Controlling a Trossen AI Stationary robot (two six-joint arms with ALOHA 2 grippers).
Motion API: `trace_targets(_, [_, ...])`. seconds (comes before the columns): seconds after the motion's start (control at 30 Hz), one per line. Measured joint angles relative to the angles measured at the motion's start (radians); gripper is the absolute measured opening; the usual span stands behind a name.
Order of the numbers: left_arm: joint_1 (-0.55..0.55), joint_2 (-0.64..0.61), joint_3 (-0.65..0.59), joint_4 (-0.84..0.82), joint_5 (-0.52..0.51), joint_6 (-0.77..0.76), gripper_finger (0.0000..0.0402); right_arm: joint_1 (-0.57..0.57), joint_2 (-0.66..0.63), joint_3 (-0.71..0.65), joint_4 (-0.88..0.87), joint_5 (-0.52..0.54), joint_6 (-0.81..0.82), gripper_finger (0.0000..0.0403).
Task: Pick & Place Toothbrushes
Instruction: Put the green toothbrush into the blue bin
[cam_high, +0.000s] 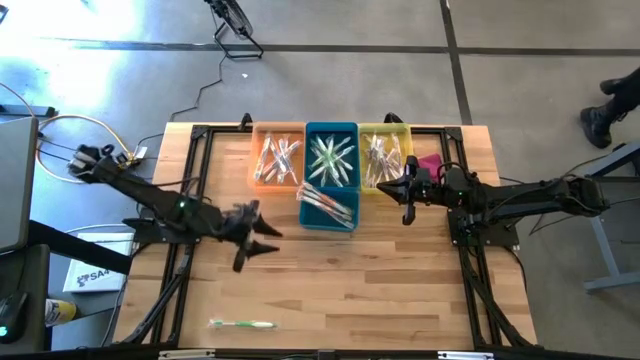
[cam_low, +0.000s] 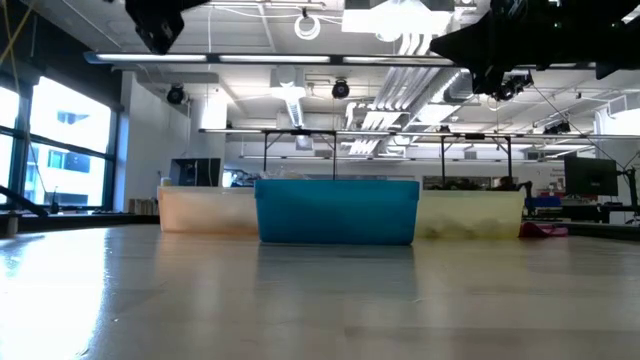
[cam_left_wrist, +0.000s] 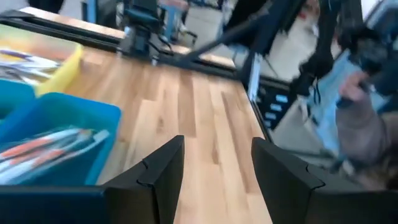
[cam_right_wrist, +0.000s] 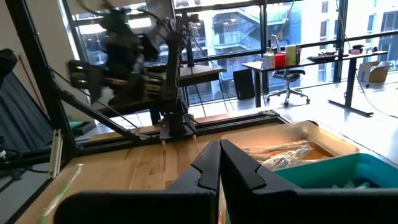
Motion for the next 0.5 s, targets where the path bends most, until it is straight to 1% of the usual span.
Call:
trace_targets(0.13, [-0.1,0.084,0.123,-0.159,-0.061,0.015,0.0184,0.0,0.0,0.0,0.0,0.0,0.0,0.0003])
trace_targets(0.23, [-0.153,0.149,0.226,-0.32,-0.128,-0.068,0.0184,0.0,0.0,0.0,0.0,0.0,0.001,0.0003])
trace_targets(0.3, [-0.18,0.199,0.296,-0.432,-0.152,-0.137,0.0184,0.001,0.0,0.0,0.0,0.0,0.001,0.0003])
trace_targets(0.43, [-0.22,0.317,0.433,-0.644,-0.157,-0.263,0.0184,0.001,0.0,0.0,0.0,0.0,0.009,0.0003])
trace_targets(0.5, [-0.237,0.373,0.496,-0.742,-0.153,-0.301,0.0184,0.001,0.0,0.0,0.0,0.0,0.024,0.0003])
